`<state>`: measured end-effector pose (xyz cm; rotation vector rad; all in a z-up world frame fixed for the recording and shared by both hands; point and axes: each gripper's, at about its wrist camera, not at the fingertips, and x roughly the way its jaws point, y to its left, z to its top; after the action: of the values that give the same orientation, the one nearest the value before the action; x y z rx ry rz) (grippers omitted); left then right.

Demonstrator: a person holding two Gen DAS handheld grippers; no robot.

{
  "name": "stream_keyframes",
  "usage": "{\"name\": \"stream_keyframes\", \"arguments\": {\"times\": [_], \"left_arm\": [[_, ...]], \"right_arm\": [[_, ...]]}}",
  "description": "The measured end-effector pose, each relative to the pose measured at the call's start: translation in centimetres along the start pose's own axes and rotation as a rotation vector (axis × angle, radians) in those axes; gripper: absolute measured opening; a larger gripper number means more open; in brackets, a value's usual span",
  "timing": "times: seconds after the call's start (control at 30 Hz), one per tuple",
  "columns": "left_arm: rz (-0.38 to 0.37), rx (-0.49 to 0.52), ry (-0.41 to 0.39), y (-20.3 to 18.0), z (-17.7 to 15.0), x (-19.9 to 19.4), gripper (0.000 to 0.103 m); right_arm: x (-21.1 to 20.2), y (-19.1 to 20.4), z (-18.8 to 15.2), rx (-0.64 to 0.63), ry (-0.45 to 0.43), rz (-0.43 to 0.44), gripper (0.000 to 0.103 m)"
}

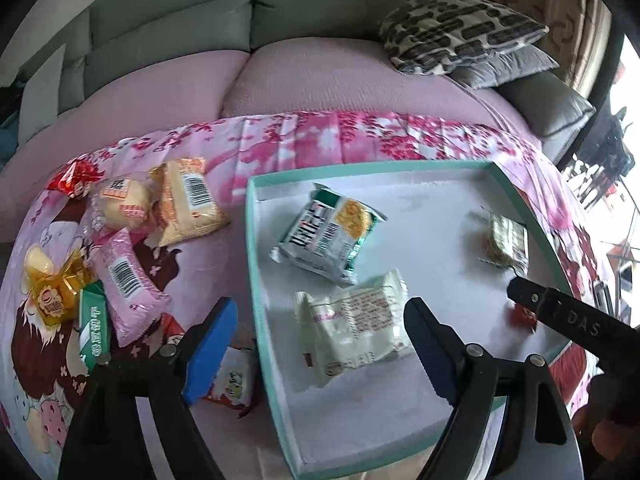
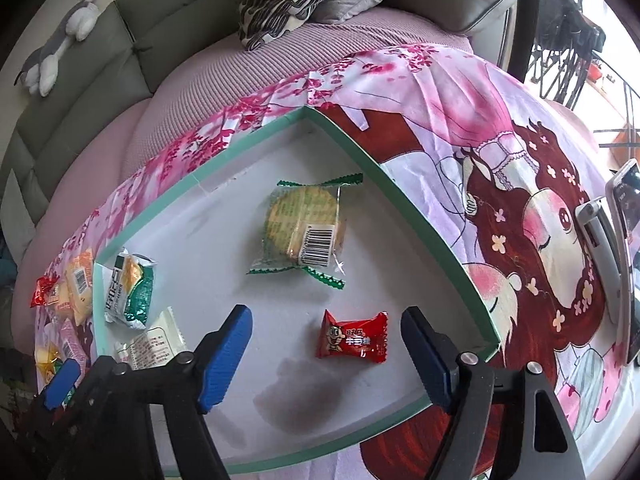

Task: Organize snacks
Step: 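Open the left tool releasing the white pack while the right tool drops the red candy into the tray, then move both open tools back over the snack pile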

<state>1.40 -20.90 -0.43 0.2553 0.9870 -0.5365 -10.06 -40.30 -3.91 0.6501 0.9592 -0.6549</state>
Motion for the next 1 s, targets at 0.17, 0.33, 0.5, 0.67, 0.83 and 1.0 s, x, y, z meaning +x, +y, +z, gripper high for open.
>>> {"name": "stream_keyframes", "arguments": {"times": [0.17,0.33,0.5,0.67,0.83,1.0], "left_arm": [[0.061,-0.046,-0.030,1.3,0.1,0.0,0.092],[0.132,-0.066,-0.124,2.8,0.3,-0.6,0.103],[0.135,-0.110,-0.138,4.2,0.5,-0.7,0.103],[0.132,-0.124,-0.135,4.7,0.6,-0.7,0.103],[0.145,-0.125,-0.147,4.9,0.5,-0.9,0.103],[0.145,-0.128,-0.151,5.3,0.6,-1.2,0.103]], "right_arm": [[0.2,0.2,0.0,-0.017,0.000,-0.013,0.101],[-0.3,0.7,0.1,-0.055,-0.040,-0.007,0.103],[-1.1,1.6,0.1,-0.103,-0.098,0.007,0.103],[-1.6,2.2,0.1,-0.127,-0.130,0.022,0.103],[-1.7,2.6,0.0,-0.145,-0.139,0.044,0.103],[-1.8,3.2,-0.2,-0.179,-0.144,0.036,0.103]]}}
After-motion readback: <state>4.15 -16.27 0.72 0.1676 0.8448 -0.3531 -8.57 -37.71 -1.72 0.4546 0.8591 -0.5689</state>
